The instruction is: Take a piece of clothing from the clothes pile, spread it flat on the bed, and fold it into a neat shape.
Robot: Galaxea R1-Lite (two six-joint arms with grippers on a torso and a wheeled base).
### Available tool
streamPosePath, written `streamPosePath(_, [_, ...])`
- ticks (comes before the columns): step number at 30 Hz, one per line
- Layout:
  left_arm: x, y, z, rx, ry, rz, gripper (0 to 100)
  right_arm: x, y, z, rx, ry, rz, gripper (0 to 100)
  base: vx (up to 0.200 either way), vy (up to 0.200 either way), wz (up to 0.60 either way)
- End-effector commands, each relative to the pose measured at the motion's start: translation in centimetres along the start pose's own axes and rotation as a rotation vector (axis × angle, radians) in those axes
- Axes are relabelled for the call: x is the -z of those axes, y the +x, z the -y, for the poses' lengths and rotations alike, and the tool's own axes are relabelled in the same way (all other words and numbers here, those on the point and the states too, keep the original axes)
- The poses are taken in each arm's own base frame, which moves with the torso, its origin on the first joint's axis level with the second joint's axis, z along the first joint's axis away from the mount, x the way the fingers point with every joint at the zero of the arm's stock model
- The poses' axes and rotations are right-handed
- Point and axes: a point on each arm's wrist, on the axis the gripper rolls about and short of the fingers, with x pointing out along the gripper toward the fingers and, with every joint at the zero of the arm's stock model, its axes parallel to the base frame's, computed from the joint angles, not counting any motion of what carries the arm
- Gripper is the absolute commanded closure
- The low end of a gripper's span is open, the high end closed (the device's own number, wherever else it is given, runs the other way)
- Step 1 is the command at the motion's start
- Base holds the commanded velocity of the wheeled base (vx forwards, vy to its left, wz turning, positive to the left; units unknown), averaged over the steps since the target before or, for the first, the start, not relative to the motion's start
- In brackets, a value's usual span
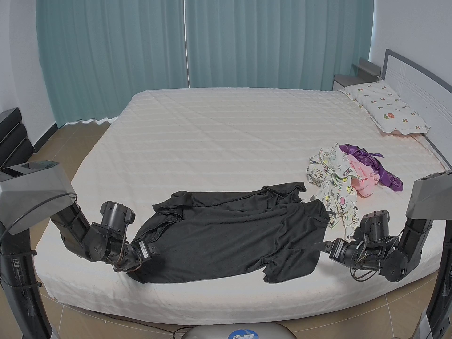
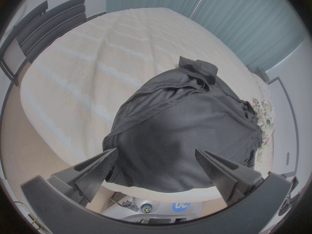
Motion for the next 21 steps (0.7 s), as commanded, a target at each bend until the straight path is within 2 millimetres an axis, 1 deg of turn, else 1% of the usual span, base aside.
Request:
streamPosePath(1, [1.0, 0.3, -0.3, -0.031, 0.014, -0.022, 0, 0.5, -0.2, 0.1, 0.007, -0.003, -0.018, 0, 0.0, 0.0, 0.0])
streamPosePath(4, [1.0, -0.3, -0.6, -0.052, 0.01, -0.004, 0, 0.7, -0.2, 0.1, 0.007, -0.005, -0.024, 0, 0.0, 0.0, 0.0])
streamPosePath(5, [1.1, -0.9, -0.8, -0.051, 0.012, 0.001, 0, 0.7, -0.2, 0.0, 0.006, -0.009, -0.027, 0, 0.0, 0.0, 0.0])
streamPosePath(7, [1.4, -1.3, -0.9, -0.054, 0.018, -0.003, 0, 0.9, -0.3, 0.0, 0.009, -0.01, -0.031, 0, 0.0, 0.0, 0.0])
streamPosePath(9, [1.6, -1.3, -1.0, -0.058, 0.024, -0.01, 0, 1.0, -0.3, 0.0, 0.009, -0.012, -0.035, 0, 0.0, 0.0, 0.0])
streamPosePath(13, [1.8, -1.0, -1.1, -0.069, 0.032, -0.015, 0, 1.4, -0.3, -0.2, 0.007, -0.018, -0.047, 0, 0.0, 0.0, 0.0])
streamPosePath(16, [2.2, -0.3, -1.4, -0.091, 0.037, -0.039, 0, 1.7, -0.2, -0.3, 0.005, -0.024, -0.057, 0, 0.0, 0.0, 0.0])
streamPosePath(20, [2.2, 0.2, -1.4, -0.109, 0.036, -0.031, 0, 1.8, -0.1, -0.5, 0.0, -0.018, -0.063, 0, 0.0, 0.0, 0.0])
streamPosePath(21, [2.2, 0.8, -1.3, -0.115, 0.039, -0.031, 0, 2.1, 0.1, -0.8, -0.005, -0.018, -0.07, 0, 0.0, 0.0, 0.0])
